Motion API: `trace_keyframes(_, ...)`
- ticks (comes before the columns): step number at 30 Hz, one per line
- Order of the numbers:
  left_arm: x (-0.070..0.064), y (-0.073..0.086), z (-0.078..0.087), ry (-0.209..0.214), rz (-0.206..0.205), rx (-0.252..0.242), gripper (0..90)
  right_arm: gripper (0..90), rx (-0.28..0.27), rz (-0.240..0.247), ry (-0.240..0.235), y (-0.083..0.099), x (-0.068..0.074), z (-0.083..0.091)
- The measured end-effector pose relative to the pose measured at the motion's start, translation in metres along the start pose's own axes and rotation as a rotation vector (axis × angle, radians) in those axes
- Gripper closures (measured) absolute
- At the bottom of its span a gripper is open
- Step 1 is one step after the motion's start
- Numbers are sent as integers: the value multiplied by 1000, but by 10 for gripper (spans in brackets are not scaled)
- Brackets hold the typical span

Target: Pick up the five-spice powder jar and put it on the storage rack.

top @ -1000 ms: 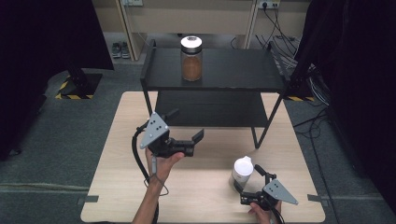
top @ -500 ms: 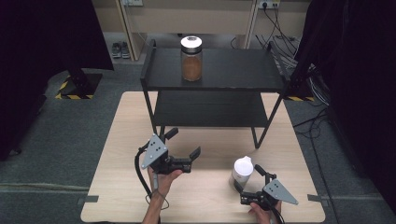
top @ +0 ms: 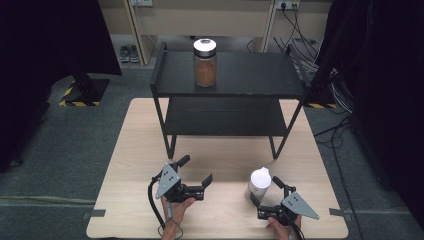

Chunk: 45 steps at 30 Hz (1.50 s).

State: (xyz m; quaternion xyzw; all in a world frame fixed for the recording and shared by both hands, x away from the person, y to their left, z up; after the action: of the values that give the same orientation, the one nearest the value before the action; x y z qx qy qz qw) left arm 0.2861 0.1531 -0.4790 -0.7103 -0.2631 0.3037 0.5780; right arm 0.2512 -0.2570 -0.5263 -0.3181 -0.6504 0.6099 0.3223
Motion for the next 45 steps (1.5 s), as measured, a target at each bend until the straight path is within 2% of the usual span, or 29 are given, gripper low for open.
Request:
trace_keyframes(7,-4,19,9,-12,3,4,5,5,0,5,-2,0,0,0)
trace_keyframes(15,-10,37,16,-21,4,33,5,4,1,7,-2,0,0,0)
trace_keyframes(17,-13,41,17,-32,-12,50,5,4,1,8,-2,0,1,0)
trace_keyframes(23,-14,49,23,-44,-8,63,4,4,2,9,-2,0,1,0)
trace_keyframes(29,-13,53,28,-34,11,63,5,4,2,15,-4,0,1,0)
trace_keyframes(33,-14,52,27,-27,-2,73,5,4,3,15,-5,0,1,0)
trace_keyframes(37,-17,52,26,-22,-31,89,6,4,3,15,-6,0,0,0)
trace_keyframes(41,-16,52,26,-18,-20,83,9,4,3,16,-7,0,0,0)
trace_keyframes(45,-17,52,26,-11,-28,84,9,4,3,16,-8,0,0,0)
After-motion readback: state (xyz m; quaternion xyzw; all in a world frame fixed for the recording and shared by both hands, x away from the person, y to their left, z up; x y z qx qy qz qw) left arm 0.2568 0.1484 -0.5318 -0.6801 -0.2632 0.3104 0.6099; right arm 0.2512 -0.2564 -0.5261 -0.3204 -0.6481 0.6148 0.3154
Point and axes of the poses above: each handheld gripper's, and its own axes: z roughly backward along the jaws, y roughly out of its underside, x roughly to its left, the point moved 9 cm from there along -z, roughly forward along the jaws, and after that the axes turned 7 degrees about -x, right-handed, at the moved point
